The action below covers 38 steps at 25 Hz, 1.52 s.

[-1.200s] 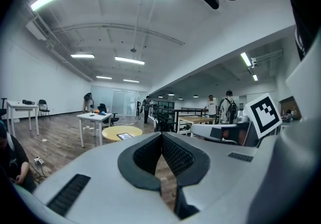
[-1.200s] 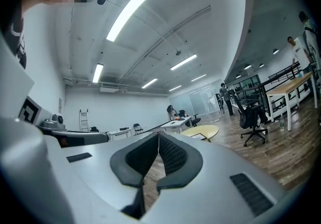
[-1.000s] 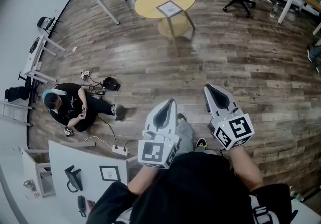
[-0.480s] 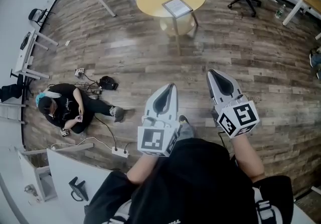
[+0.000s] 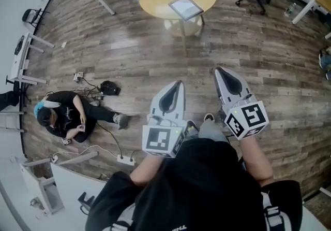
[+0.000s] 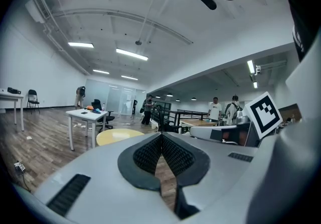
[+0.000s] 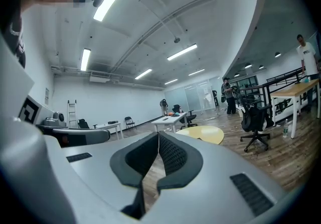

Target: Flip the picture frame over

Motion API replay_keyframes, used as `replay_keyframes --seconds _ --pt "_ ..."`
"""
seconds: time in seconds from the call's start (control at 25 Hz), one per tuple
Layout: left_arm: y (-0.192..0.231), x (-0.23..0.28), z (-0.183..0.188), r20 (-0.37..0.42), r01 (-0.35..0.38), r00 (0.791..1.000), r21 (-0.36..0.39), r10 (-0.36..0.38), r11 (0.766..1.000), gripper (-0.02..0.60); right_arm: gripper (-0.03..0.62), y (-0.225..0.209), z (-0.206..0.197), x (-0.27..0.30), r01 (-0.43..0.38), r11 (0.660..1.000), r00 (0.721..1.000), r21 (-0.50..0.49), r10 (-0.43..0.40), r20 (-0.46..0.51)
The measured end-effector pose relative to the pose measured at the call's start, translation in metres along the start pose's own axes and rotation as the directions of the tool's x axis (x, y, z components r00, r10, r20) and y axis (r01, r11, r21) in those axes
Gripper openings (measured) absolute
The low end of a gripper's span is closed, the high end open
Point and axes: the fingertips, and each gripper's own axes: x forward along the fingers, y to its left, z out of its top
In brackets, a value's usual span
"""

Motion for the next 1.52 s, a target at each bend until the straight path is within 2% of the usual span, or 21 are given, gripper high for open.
replay_keyframes --seconds 0.16,0.36,0.6,0.88,1.04,1.16,1.32,1.52 --pt "0.008 0.030 0.002 -0.006 0.015 1.000 0.002 -0.015 1.000 0.021 0.020 -0.024 0.000 0.018 0.021 1.000 1.000 0.007 -0.021 -0.010" --pt "0.022 0.083 0.010 -0.001 0.007 1.000 0.022 -0.007 1.000 0.021 0.020 -0.062 -0.001 0.056 0.009 1.000 1.000 0.017 -0.009 -0.014" --pt "0.040 0.160 0.028 -0.008 -0.014 1.000 0.059 0.015 0.998 0.021 0.020 -0.124 0.024 0.111 -0.008 1.000 1.000 0.022 0.008 0.012" --pt "0.039 0.240 0.047 0.007 -0.023 1.000 0.110 0.023 0.994 0.023 0.020 -0.186 0.044 0.153 -0.029 1.000 0.999 0.007 0.029 0.032" --pt "0.045 0.268 0.041 -0.015 -0.042 0.999 0.114 0.044 0.993 0.022 0.020 -0.210 0.042 0.174 -0.049 0.999 0.999 0.005 0.049 0.003" --pt "0.059 0.285 0.040 -0.022 -0.057 0.998 0.108 0.059 0.993 0.021 0.020 -0.208 0.035 0.192 -0.117 0.993 0.993 -0.005 0.117 -0.027" --pt "0.077 0.311 0.044 -0.018 -0.063 0.998 0.106 0.065 0.992 0.023 0.020 -0.213 0.023 0.224 -0.171 0.984 0.981 0.059 0.175 -0.083" --pt "0.113 0.350 0.044 -0.015 -0.056 0.998 0.113 0.058 0.992 0.022 0.021 -0.229 0.007 0.272 -0.189 0.977 0.965 0.099 0.203 -0.164"
